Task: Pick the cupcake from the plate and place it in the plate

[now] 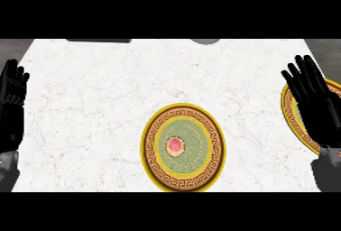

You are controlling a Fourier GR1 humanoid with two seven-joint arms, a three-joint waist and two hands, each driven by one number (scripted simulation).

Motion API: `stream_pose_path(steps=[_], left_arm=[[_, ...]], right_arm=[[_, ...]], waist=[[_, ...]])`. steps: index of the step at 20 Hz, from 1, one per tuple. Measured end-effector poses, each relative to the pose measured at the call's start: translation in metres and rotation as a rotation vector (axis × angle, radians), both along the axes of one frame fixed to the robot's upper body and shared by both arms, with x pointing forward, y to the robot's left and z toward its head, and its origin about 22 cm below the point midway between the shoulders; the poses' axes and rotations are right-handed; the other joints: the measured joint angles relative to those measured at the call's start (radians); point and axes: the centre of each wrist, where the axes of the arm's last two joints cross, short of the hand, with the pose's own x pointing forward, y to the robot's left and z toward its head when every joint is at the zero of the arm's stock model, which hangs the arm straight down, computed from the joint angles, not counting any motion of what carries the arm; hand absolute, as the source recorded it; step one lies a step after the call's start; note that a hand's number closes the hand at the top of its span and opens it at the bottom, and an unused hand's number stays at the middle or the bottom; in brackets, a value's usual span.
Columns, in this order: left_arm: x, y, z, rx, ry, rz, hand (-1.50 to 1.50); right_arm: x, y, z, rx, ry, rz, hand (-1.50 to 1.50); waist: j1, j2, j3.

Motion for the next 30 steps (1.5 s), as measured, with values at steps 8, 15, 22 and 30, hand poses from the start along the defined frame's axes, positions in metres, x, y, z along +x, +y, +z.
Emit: stream_pose_path(steps=[8,15,22,30], left_arm=[[-0.023,-0.046,-0.078,-0.219,0.417,-0.117,0.0],[-0.03,-0.082,-0.109,-0.337,0.609,-0.2,0.0],[-0.042,-0.077,-0.112,-0.365,0.656,-0.203,0.0],[-0.041,-0.083,-0.114,-0.371,0.664,-0.199,0.0]], right_arm=[[0.037,0.035,0.056,-0.287,-0.194,0.183,1.5],[0.062,0.067,-0.008,-0.283,-0.253,0.073,-1.5],[0.079,0.057,-0.013,-0.395,-0.275,0.179,-1.5],[0.078,0.074,0.021,-0.803,-0.177,0.427,-1.5]], waist=[[0.031,0.021,0.024],[0.023,0.015,0.037],[0.008,0.004,0.039],[0.0,-0.002,0.038]])
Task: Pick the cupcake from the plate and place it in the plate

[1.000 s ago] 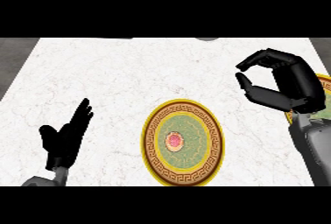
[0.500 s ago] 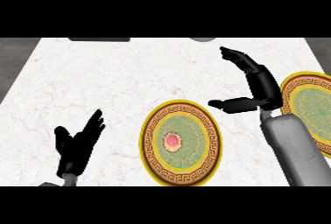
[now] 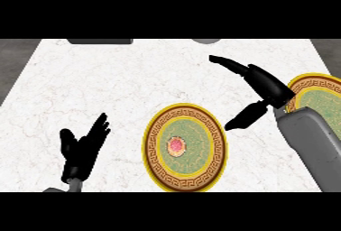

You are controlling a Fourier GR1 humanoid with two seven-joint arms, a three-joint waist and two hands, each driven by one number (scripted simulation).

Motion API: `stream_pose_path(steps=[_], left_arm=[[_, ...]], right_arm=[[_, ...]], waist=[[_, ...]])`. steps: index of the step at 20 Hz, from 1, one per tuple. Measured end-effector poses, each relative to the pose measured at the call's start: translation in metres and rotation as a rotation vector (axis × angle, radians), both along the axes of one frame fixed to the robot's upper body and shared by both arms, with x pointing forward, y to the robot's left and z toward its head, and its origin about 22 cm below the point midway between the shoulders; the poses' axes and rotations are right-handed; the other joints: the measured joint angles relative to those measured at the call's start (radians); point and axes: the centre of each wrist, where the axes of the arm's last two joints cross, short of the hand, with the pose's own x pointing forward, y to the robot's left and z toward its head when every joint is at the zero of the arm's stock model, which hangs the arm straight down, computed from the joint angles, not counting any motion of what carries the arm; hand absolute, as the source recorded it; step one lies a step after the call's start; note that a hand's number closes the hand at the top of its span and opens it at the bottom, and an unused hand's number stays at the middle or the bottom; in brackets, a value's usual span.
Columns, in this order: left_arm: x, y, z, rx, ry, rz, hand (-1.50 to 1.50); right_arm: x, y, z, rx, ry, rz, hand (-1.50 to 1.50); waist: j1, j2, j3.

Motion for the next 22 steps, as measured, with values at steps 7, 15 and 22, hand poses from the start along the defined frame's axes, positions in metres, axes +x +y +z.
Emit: stream_pose_path(steps=[7,15,22], left_arm=[[-0.002,0.009,0.0,0.0,0.004,0.009,0.0],[0.0,0.004,-0.003,-0.001,-0.006,0.005,0.0],[0.002,0.01,-0.005,-0.006,0.002,0.001,0.0]], right_arm=[[-0.026,0.045,0.009,-0.218,0.042,0.026,-1.5],[-0.057,0.091,-0.013,-0.324,0.059,0.003,-1.5],[-0.068,0.116,-0.037,-0.379,0.131,0.027,-1.5]], waist=[[-0.002,0.0,0.0],[-0.001,0.002,0.001],[0.001,0.003,0.001]])
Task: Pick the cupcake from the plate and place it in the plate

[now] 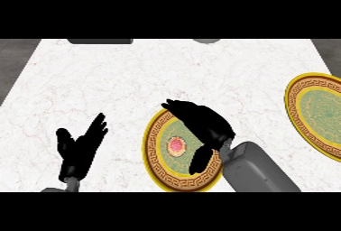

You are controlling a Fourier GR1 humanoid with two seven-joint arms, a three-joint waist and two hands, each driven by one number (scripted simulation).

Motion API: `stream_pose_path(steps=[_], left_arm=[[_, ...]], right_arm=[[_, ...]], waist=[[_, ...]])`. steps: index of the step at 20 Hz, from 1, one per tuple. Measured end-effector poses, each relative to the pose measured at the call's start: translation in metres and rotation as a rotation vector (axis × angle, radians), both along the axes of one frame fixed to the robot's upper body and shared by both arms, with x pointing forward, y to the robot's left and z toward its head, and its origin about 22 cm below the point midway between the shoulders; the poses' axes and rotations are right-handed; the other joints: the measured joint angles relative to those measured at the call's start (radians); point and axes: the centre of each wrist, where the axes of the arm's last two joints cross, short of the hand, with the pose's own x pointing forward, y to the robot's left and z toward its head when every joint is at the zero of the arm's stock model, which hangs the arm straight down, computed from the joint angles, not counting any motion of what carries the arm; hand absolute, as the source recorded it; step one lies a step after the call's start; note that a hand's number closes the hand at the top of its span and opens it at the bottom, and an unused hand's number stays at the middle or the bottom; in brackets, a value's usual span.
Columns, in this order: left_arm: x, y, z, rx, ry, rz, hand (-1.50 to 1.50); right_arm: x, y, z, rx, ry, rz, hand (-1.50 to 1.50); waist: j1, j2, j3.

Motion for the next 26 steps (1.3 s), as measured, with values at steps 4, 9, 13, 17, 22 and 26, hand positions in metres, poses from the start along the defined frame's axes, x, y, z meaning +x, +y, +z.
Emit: stream_pose_path(steps=[4,9,13,17,22,26], left_arm=[[0.001,-0.006,0.003,-0.002,-0.005,0.003,0.0],[0.005,-0.006,0.004,0.0,-0.01,0.001,0.0],[0.004,-0.011,-0.001,0.002,-0.01,0.002,0.0],[0.003,-0.009,0.001,0.009,-0.007,-0.003,0.0],[0.004,-0.01,0.002,0.008,-0.004,-0.004,0.0],[0.001,-0.006,0.0,0.007,-0.002,0.0,0.0]], right_arm=[[-0.002,0.006,0.0,-0.004,0.012,0.006,-1.5],[-0.005,0.013,-0.009,-0.042,-0.012,-0.004,-1.5],[-0.012,0.021,-0.022,-0.097,-0.031,-0.024,-1.5],[-0.012,0.026,-0.033,-0.129,-0.036,-0.036,-1.5],[-0.006,0.019,-0.043,-0.148,-0.027,-0.026,-1.5],[-0.001,0.025,-0.06,-0.171,-0.008,-0.015,1.5]], waist=[[0.0,0.0,0.0],[0.0,0.0,0.0],[0.0,0.0,0.0],[0.0,0.0,0.0],[0.0,0.0,0.0],[0.003,0.001,0.0]])
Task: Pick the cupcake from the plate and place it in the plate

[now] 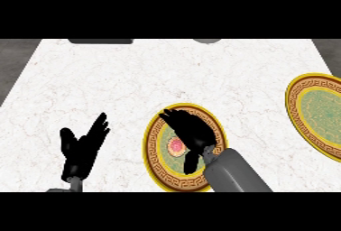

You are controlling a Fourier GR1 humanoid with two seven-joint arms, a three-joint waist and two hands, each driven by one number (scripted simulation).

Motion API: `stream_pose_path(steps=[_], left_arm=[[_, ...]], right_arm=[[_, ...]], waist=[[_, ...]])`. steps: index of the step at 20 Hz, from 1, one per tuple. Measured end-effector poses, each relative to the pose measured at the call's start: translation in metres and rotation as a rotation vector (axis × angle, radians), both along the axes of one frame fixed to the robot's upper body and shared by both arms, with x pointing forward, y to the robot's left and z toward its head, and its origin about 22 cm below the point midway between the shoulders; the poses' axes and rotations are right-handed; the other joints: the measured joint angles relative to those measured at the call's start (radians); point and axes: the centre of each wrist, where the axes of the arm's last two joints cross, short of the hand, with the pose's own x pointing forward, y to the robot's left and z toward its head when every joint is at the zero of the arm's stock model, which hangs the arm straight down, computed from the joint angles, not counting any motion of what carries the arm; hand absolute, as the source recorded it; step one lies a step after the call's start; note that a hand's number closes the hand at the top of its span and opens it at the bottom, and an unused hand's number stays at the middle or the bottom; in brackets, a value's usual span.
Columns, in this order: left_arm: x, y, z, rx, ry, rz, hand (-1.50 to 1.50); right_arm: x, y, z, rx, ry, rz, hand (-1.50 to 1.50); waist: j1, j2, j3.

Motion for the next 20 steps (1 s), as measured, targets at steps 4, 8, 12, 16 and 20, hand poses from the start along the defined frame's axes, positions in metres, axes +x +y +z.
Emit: stream_pose_path(steps=[4,8,12,16,20], left_arm=[[0.001,-0.001,0.001,-0.002,-0.003,0.002,0.0],[-0.001,0.002,0.0,0.005,-0.006,0.003,0.0],[0.001,0.002,-0.002,0.0,-0.003,0.007,0.0],[-0.002,0.005,-0.001,0.005,0.001,0.036,0.0],[-0.008,0.011,0.0,0.001,0.007,0.055,0.0]], right_arm=[[-0.005,0.013,-0.005,-0.062,-0.014,0.068,1.5],[-0.001,0.015,-0.009,-0.085,-0.058,0.093,1.5],[-0.006,0.006,-0.01,-0.078,-0.092,0.087,1.5],[-0.037,-0.028,-0.018,-0.056,-0.124,-0.063,1.5],[-0.078,-0.073,-0.024,-0.017,-0.183,-0.231,1.5]], waist=[[0.0,0.0,0.0],[0.0,-0.001,0.0],[-0.003,-0.002,0.0],[-0.03,-0.015,0.002],[-0.056,-0.024,0.0]])
